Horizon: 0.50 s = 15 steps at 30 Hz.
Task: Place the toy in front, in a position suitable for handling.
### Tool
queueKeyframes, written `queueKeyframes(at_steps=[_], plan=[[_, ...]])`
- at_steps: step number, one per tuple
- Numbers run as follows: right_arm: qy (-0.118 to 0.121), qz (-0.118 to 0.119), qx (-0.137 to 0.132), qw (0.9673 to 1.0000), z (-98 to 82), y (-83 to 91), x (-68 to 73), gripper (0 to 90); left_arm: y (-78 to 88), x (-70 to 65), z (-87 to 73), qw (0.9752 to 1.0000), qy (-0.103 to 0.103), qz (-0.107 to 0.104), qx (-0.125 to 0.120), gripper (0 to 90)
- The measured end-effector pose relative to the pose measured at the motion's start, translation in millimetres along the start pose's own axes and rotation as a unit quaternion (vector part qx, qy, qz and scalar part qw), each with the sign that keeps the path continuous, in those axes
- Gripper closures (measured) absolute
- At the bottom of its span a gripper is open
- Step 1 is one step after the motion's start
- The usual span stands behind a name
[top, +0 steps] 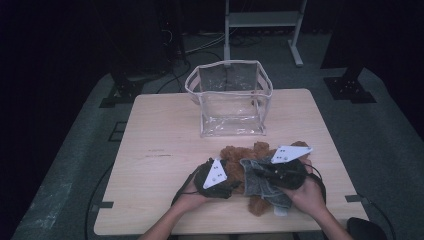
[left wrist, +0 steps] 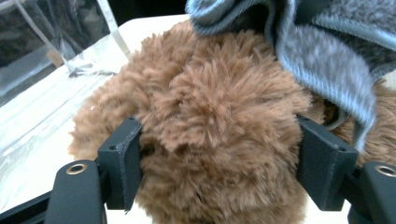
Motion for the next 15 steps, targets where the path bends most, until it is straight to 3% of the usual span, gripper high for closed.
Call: queueKeyframes(at_steps=[6, 9, 12, 15], plan=[[-0.012, -0.034, -0.005, 0.9994, -13.3, 20.3, -13.7, 76.6, 1.6, 0.1, -0.2, 0.9999, 0.016, -0.003, -0.004, 23.8], [-0.002, -0.052, -0.001, 0.9987, -15.8, 19.9, -23.3, 76.6, 5.0, 1.7, 1.1, 0.9999, 0.015, -0.005, -0.006, 23.8], [-0.002, -0.072, -0.006, 0.9974, -10.6, 17.0, -38.4, 76.7, 12.5, 5.5, 0.6, 0.9998, 0.015, -0.008, -0.008, 31.0], [-0.006, -0.073, -0.013, 0.9972, -4.7, 14.4, -42.5, 76.7, 22.7, 13.8, -0.4, 0.9995, 0.027, -0.004, -0.017, 28.9]])
Point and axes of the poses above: each handheld gripper's, and its own axes: y roughly backward along the jaws, z roughly out of its top, x roughly to its left, the point moved 9 cm from there along -y, roughly forward along the jaws, and after that the axes turned 3 degrees about -y, right-handed, at the moved point
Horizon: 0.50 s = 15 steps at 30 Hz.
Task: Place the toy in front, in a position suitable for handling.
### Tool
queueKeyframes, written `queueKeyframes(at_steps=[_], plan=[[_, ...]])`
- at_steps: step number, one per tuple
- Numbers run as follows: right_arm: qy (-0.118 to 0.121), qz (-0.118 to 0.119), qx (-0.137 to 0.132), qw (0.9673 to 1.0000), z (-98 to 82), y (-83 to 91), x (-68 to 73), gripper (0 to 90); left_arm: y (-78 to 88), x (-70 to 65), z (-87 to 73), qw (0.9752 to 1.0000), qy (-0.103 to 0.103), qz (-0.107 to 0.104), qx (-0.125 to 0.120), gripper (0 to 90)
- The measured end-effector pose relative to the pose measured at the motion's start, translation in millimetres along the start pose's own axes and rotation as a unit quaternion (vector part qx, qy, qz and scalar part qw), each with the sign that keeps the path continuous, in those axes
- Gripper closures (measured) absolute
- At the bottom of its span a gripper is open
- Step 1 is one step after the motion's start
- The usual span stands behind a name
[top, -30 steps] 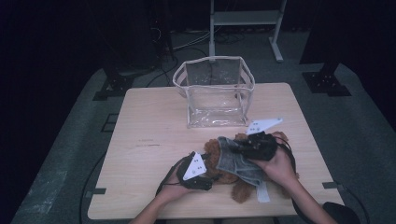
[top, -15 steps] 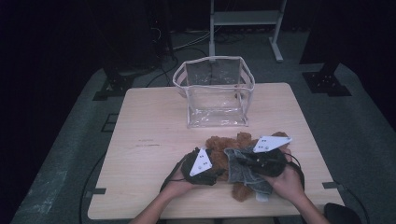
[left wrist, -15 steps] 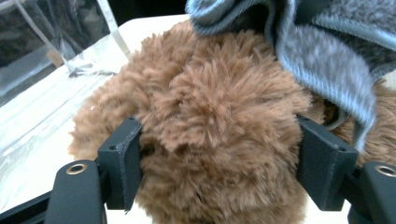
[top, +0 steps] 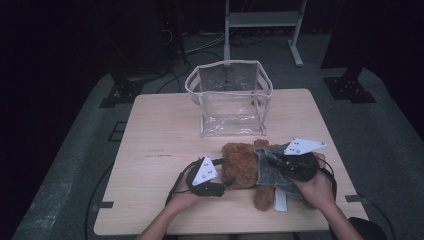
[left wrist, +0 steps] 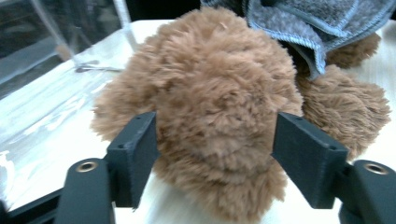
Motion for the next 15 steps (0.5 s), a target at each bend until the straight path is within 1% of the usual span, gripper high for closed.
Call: queueKeyframes(at_steps=[2, 4, 5, 6, 7, 8, 10, 11, 13, 15], plan=[[0.002, 0.01, -0.012, 0.9999, 6.0, -0.6, 5.8, 76.7, 6.8, 5.6, 1.3, 0.9999, 0.009, 0.0, -0.009, 26.6], [0.004, 0.027, -0.024, 0.9993, 13.4, -1.0, 16.6, 76.7, 14.2, 11.3, 3.7, 0.9996, 0.017, 0.003, -0.021, 24.5], [0.011, 0.037, -0.031, 0.9988, 17.9, -2.3, 24.7, 76.7, 17.3, 13.0, 4.8, 0.9995, 0.019, 0.005, -0.024, 23.5], [0.013, 0.044, -0.034, 0.9984, 20.2, -3.7, 30.1, 76.6, 22.3, 16.2, 6.4, 0.9993, 0.019, 0.007, -0.03, 22.8], [0.018, 0.056, -0.038, 0.9976, 24.1, -6.7, 39.0, 76.7, 25.0, 17.7, 7.3, 0.9992, 0.022, 0.007, -0.033, 21.4], [0.023, 0.063, -0.039, 0.997, 26.2, -9.0, 44.6, 76.7, 29.3, 21.0, 8.1, 0.999, 0.024, 0.009, -0.037, 20.4], [0.041, 0.078, -0.038, 0.9954, 31.3, -18.3, 60.1, 76.6, 36.0, 26.0, 8.2, 0.9987, 0.026, 0.011, -0.041, 19.3], [0.044, 0.085, -0.036, 0.9948, 32.4, -22.6, 65.7, 76.5, 38.4, 27.7, 7.8, 0.9988, 0.025, 0.012, -0.041, 19.1], [0.05, 0.092, -0.028, 0.9941, 31.7, -31.7, 73.8, 76.5, 43.8, 31.5, 6.7, 0.9985, 0.029, 0.013, -0.044, 18.3], [0.059, 0.09, -0.018, 0.994, 26.6, -38.9, 76.7, 76.3, 45.8, 33.5, 6.0, 0.9983, 0.033, 0.016, -0.046, 17.7]])
Point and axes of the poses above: each handheld gripper's, and its own axes: y roughly backward along the jaws, z roughly out of its top, x roughly to its left, the point moved 9 cm from there along -y, roughly forward along the jaws, and after that the axes turned 3 degrees about -y, right-handed, at the moved point
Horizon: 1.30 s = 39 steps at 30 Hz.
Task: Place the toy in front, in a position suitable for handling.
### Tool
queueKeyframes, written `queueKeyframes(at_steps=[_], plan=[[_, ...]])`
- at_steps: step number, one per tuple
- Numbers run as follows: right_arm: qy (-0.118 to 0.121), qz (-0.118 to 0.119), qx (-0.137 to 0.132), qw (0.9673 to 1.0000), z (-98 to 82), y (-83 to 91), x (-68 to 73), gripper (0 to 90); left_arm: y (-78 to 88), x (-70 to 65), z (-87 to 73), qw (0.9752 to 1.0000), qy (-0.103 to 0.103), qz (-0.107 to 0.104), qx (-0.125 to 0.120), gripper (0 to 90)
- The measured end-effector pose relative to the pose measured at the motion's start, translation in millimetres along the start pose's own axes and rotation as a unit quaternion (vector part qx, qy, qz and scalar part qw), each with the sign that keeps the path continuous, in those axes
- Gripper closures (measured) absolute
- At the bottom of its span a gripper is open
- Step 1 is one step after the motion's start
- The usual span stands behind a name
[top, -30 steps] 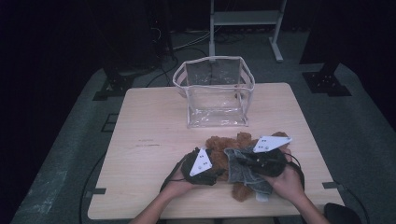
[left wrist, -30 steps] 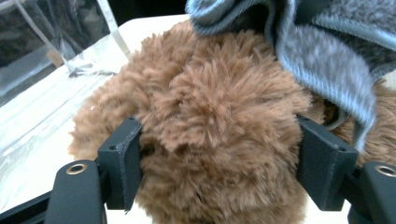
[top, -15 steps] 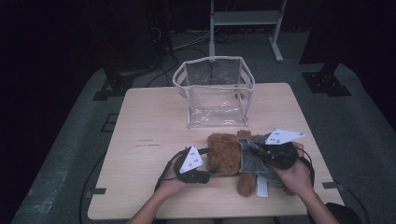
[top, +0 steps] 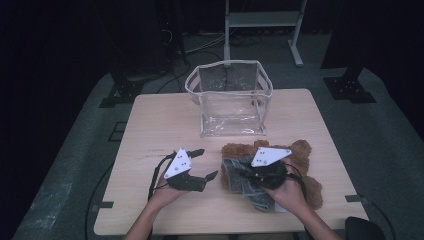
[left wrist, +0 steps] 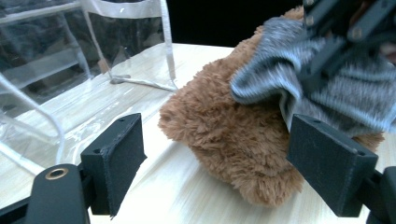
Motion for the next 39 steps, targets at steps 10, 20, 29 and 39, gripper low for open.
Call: queueKeyframes(at_steps=[10, 20, 29, 39], plan=[[0.004, -0.006, 0.036, 0.9993, -37.7, 23.3, 3.3, 76.1, -5.5, -3.1, -0.1, 0.9999, -0.008, -0.003, 0.006, 15.5], [0.034, 0.016, 0.042, 0.9984, -32.1, -1.4, 19.1, 76.0, -0.5, 1.3, -1.3, 1.0, 0.001, -0.001, 0.005, 13.7], [-0.016, 0.004, 0.025, 0.9996, -39.4, 39.1, 2.5, 75.8, -5.7, -3.5, 0.1, 0.9999, -0.001, -0.009, 0.006, 12.8], [-0.098, -0.049, -0.002, 0.994, -4.0, 54.0, -75.2, 74.6, -13.0, -11.6, -3.2, 0.9995, -0.007, -0.025, 0.018, 12.1]])
Point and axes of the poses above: each handheld gripper's, and its own axes: y roughly backward along the jaws, z roughly out of its top, x roughly to its left, the point moved 9 cm from there along -y, roughly forward along the jaws, and after that the axes turned 3 degrees about -y, right-handed, at the moved point
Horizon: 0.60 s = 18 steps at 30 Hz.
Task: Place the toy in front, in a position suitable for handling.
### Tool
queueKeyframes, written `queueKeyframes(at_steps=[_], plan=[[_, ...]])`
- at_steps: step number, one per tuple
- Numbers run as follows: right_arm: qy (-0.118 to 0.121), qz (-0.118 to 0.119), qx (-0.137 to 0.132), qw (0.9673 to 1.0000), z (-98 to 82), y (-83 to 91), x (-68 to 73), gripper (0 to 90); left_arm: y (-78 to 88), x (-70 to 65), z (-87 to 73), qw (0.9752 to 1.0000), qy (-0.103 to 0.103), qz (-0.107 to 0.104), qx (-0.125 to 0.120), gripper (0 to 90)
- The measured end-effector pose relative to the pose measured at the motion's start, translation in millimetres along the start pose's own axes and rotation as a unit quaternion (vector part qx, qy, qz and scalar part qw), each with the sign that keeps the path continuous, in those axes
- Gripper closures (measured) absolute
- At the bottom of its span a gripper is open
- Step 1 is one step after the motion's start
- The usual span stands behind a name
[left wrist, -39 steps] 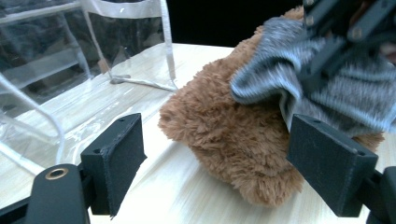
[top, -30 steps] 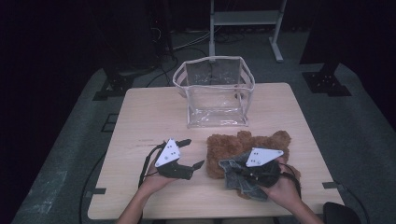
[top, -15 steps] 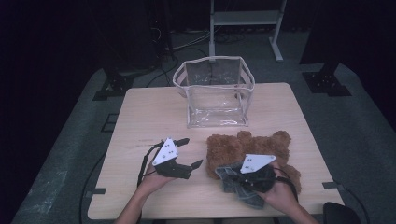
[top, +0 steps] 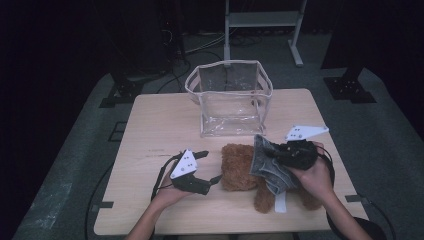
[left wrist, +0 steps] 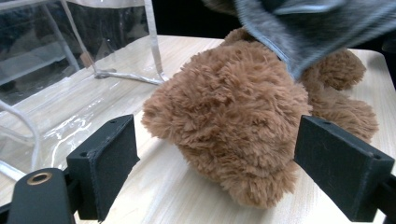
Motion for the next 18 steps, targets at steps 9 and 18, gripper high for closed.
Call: queueKeyframes(at_steps=[9, 18], plan=[[-0.02, 0.018, 0.049, 0.9984, -18.2, -28.8, -4.8, 78.5, -7.0, -7.7, 1.0, 0.9999, -0.009, -0.012, 0.002, 10.8], [-0.015, 0.063, 0.048, 0.9968, -26.3, -38.4, 32.5, 78.8, -17.6, -23.6, 9.5, 0.9992, -0.023, -0.032, -0.004, 10.1]])
Point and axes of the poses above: each handheld gripper's, and its own axes: y roughly backward along the jaws, z roughly out of its top, x roughly to its left, the point moved 9 cm from there along -y, roughly forward along the jaws, and after that the axes turned 3 degrees about -y, right-handed, at the moved point
